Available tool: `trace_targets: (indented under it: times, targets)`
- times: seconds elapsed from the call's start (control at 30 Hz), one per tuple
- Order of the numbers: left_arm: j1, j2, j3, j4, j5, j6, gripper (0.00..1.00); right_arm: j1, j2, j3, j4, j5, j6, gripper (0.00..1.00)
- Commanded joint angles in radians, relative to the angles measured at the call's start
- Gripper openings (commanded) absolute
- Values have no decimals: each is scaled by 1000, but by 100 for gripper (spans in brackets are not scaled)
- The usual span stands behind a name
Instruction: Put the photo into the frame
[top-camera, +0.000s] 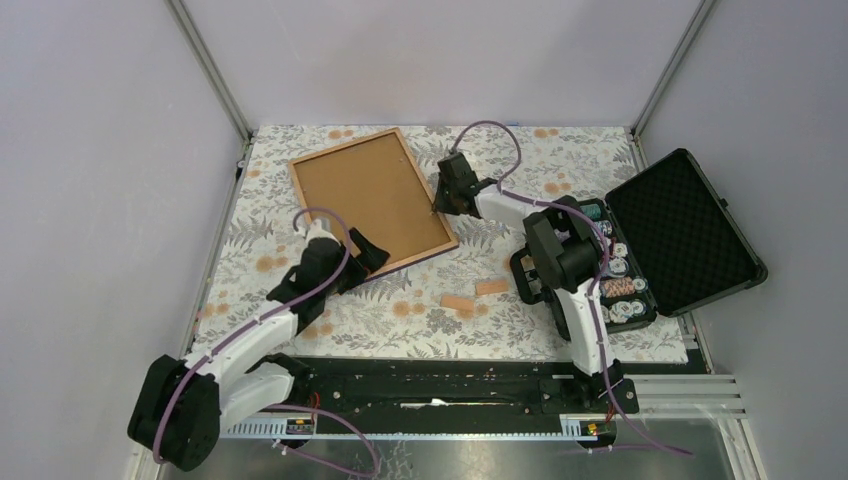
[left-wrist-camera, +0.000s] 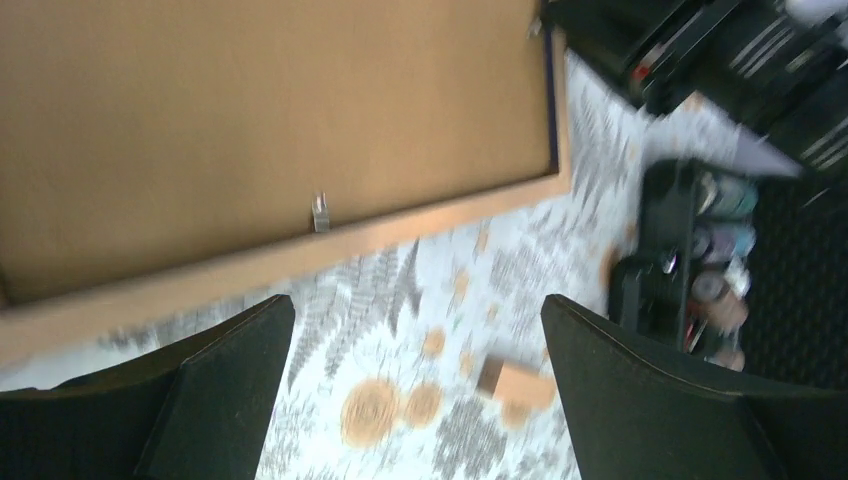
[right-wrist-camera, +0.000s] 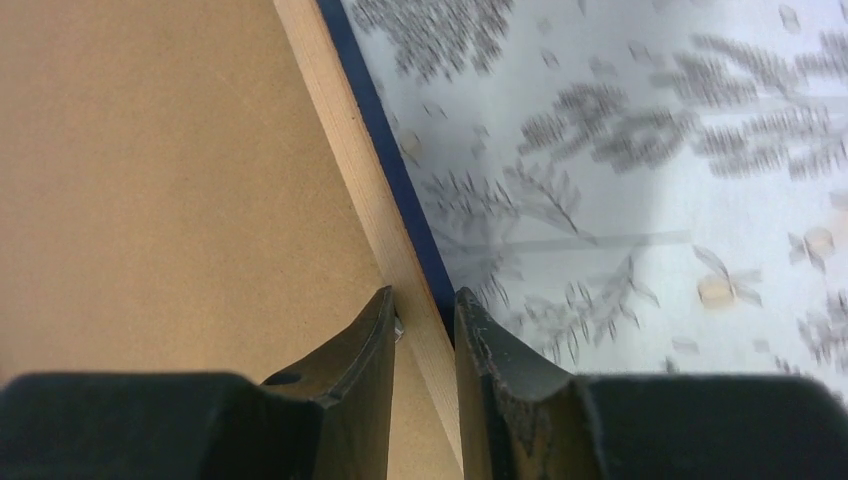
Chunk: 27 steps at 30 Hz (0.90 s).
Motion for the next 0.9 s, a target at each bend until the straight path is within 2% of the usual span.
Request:
trace_targets:
  times: [0.0, 0.1, 0.3, 0.53, 0.6, 0.67, 0.7, 0.77, 0.87]
  targets:
    - [-89, -44, -115, 25, 6, -94, 99, 1, -134, -234, 21, -3, 188, 0]
    - [-111, -54, -159, 71, 27, -128, 99, 11, -221, -397, 111, -51, 280, 10]
    - [-116, -37, -195, 120, 13, -146, 99, 75, -317, -515, 160, -84, 362, 12]
    - [-75, -4, -132, 82, -99, -52, 99, 208, -345, -611, 240, -166, 438, 16]
    - [-17, 7, -117, 51, -90, -20, 99, 243, -378, -634, 252, -167, 434, 25]
    - [37, 6, -124, 43, -75, 3, 99, 255, -418, -638, 244, -133, 402, 43]
    - [58, 1, -137, 55, -56, 8, 99, 251, -437, -626, 201, -91, 373, 56]
    - [75, -14, -167, 93, -23, 7, 99, 242, -462, -577, 114, 25, 273, 74]
    - [78, -31, -197, 108, -11, -4, 98, 211, -430, -469, 16, 181, 151, 87]
